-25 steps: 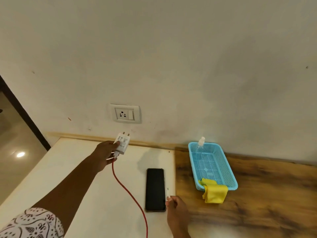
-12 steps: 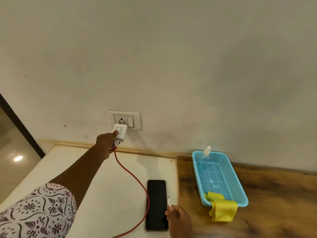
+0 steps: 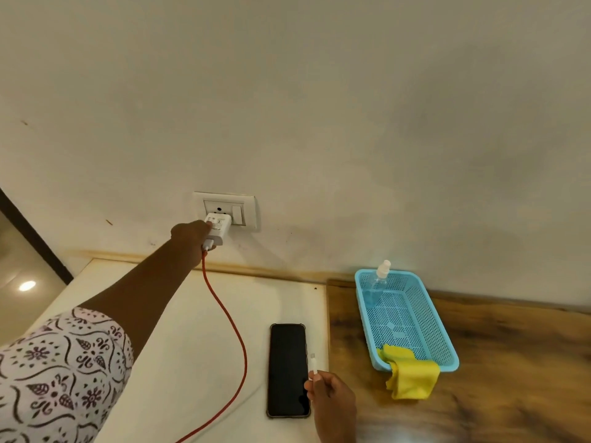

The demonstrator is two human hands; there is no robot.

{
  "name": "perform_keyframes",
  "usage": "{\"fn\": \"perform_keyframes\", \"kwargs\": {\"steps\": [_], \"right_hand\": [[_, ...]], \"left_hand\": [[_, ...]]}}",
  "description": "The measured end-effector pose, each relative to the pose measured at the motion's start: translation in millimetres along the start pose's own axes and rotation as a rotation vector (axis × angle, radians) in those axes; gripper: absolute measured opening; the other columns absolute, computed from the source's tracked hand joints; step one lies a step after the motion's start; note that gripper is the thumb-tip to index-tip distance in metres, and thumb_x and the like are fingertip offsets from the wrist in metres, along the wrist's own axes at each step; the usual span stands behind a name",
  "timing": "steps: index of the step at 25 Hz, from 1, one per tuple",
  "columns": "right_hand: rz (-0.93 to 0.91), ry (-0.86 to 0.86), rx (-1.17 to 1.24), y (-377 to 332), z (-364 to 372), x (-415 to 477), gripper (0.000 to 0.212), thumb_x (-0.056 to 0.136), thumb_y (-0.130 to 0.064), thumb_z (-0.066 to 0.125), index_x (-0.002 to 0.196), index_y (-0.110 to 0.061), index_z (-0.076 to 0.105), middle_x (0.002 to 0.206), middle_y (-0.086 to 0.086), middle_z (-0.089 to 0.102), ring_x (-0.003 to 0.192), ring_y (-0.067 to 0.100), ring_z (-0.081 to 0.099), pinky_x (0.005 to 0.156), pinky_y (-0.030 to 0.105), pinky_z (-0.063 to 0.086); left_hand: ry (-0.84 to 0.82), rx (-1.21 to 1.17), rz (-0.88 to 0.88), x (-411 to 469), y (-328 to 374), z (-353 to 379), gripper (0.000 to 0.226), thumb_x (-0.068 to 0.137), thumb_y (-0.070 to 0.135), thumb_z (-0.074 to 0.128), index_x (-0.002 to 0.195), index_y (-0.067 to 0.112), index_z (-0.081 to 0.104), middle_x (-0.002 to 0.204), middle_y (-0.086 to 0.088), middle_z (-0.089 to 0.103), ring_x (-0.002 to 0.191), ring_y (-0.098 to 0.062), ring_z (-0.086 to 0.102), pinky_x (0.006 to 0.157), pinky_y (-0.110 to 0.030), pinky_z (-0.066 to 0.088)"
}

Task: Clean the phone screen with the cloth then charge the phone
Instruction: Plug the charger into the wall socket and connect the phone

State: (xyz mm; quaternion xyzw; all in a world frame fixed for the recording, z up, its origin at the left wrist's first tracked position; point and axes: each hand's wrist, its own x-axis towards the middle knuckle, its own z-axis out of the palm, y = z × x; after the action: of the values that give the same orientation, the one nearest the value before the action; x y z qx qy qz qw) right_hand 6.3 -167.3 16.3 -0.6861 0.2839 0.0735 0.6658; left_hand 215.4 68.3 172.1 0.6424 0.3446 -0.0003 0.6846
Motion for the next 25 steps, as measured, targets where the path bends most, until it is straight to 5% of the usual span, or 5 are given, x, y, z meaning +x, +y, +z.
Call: {"fn": "perform_keyframes", "kwargs": {"steps": [5, 9, 14, 17, 25], "right_hand": [[-0.045, 0.051, -0.007, 1.6, 2.4, -0.9, 0.031, 0.090, -0.020, 0.055, 0.098, 0.008, 0.064, 0.070, 0.004, 0.064, 0.061, 0.012, 0.059, 0.048, 0.005, 0.048], [-0.026, 0.011, -0.012, -5.4, -2.0, -6.6, 0.018, 0.093, -0.006, 0.052, 0.097, 0.008, 0.063, 0.068, 0.005, 0.065, 0.050, 0.009, 0.063, 0.046, 0.008, 0.049], [-0.002, 0.068, -0.046, -11.8, 5.3, -25.6, 0.016, 0.093, -0.017, 0.055, 0.093, -0.005, 0.066, 0.078, 0.007, 0.067, 0.063, 0.012, 0.058, 0.052, 0.014, 0.047], [0.063, 0.086, -0.054, -6.2, 6.0, -45.3, 0.013, 0.091, -0.019, 0.058, 0.087, -0.008, 0.064, 0.076, 0.006, 0.065, 0.062, 0.013, 0.056, 0.053, 0.016, 0.046], [0.233, 0.218, -0.316, 26.1, 10.7, -83.9, 0.012, 0.089, -0.022, 0.060, 0.092, -0.012, 0.068, 0.099, 0.007, 0.071, 0.089, 0.020, 0.065, 0.087, 0.032, 0.057]], "left_hand": [[0.060, -0.132, -0.072, 0.0, 5.6, 10.8, 0.044, 0.084, 0.011, 0.062, 0.125, 0.004, 0.048, 0.127, -0.016, 0.056, 0.110, -0.029, 0.059, 0.077, -0.031, 0.050], [0.034, -0.013, 0.038, -4.9, -4.7, 5.6, 0.050, 0.087, 0.025, 0.062, 0.125, -0.003, 0.047, 0.126, -0.021, 0.057, 0.110, -0.032, 0.060, 0.066, -0.027, 0.048], [0.372, 0.506, 0.803, -59.0, -55.9, -1.9, 0.040, 0.083, 0.024, 0.064, 0.116, 0.007, 0.051, 0.116, -0.016, 0.060, 0.108, -0.036, 0.052, 0.088, -0.045, 0.039], [0.090, 0.560, 1.096, -110.3, -131.4, -19.2, 0.019, 0.077, 0.008, 0.071, 0.095, 0.014, 0.064, 0.092, -0.002, 0.069, 0.081, -0.025, 0.062, 0.077, -0.031, 0.042], [-0.314, 0.789, 0.295, -138.5, -252.9, -30.1, 0.046, 0.086, 0.027, 0.062, 0.129, 0.018, 0.048, 0.118, -0.006, 0.059, 0.097, -0.014, 0.055, 0.088, -0.025, 0.046]]}}
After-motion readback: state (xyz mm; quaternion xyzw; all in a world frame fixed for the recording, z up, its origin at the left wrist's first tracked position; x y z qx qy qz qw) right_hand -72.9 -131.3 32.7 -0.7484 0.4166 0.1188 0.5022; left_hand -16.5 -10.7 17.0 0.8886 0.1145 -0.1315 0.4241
